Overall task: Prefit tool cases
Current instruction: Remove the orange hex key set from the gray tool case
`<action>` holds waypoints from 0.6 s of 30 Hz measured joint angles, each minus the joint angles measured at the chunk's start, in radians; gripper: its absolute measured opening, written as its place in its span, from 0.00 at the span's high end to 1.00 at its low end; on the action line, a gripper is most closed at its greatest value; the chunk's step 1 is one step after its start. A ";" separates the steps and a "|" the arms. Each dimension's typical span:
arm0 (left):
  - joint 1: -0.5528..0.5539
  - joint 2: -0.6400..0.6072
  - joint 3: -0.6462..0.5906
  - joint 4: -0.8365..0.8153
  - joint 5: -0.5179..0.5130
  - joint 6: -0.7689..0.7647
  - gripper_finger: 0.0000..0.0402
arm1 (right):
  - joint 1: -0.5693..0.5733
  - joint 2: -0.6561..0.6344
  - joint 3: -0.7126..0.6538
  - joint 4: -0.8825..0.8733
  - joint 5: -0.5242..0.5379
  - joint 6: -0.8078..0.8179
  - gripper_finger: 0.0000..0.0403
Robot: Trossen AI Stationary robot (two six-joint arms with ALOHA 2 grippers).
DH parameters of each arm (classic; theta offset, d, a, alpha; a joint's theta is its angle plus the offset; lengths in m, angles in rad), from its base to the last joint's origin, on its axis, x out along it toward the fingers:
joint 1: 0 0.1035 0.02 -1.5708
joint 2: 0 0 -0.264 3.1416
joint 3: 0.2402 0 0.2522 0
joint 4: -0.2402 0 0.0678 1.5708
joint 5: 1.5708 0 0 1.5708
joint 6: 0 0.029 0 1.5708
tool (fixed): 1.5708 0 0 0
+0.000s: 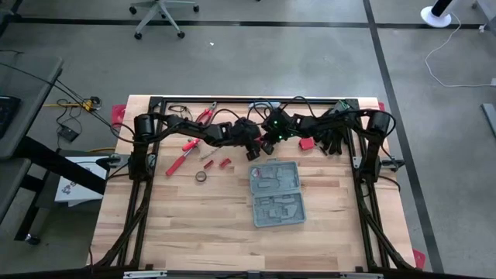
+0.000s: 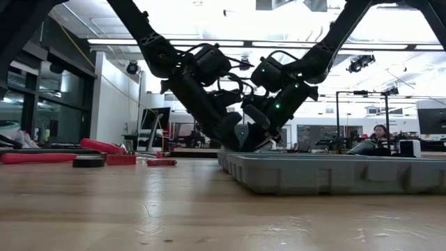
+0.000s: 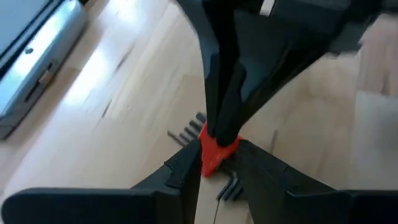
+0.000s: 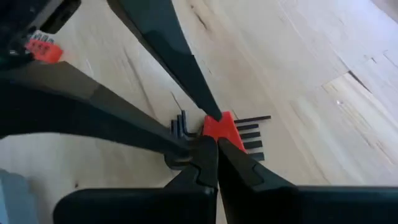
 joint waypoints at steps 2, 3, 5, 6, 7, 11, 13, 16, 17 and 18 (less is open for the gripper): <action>0.000 0.000 0.000 0.004 0.004 0.000 0.75 | -0.004 0.006 0.000 0.015 0.000 0.006 1.00; 0.000 0.000 0.000 0.011 0.004 0.002 0.75 | -0.007 0.013 0.001 0.019 0.002 0.008 1.00; 0.000 0.000 0.000 0.018 0.004 0.009 0.75 | -0.014 0.031 0.001 0.032 -0.012 0.018 1.00; 0.002 0.000 0.000 0.016 0.004 0.011 0.75 | -0.017 0.037 0.001 0.042 -0.020 0.023 1.00; 0.003 0.005 0.000 0.016 0.002 0.011 0.75 | -0.018 0.040 0.002 0.046 -0.027 0.029 1.00; 0.009 0.015 0.000 0.020 0.010 0.011 0.75 | -0.023 0.046 0.002 0.050 -0.029 0.032 1.00; 0.009 0.016 0.000 0.023 0.010 0.011 0.75 | -0.023 0.046 0.002 0.048 -0.027 0.032 1.00; 0.010 0.016 0.000 0.023 0.001 0.011 0.75 | -0.023 0.046 0.002 0.044 -0.027 0.032 1.00; 0.012 0.016 0.000 0.023 0.001 0.011 0.75 | -0.023 0.046 0.002 0.042 -0.027 0.032 1.00; 0.013 0.016 0.000 0.022 0.003 0.011 0.75 | -0.023 0.046 0.002 0.041 -0.027 0.032 1.00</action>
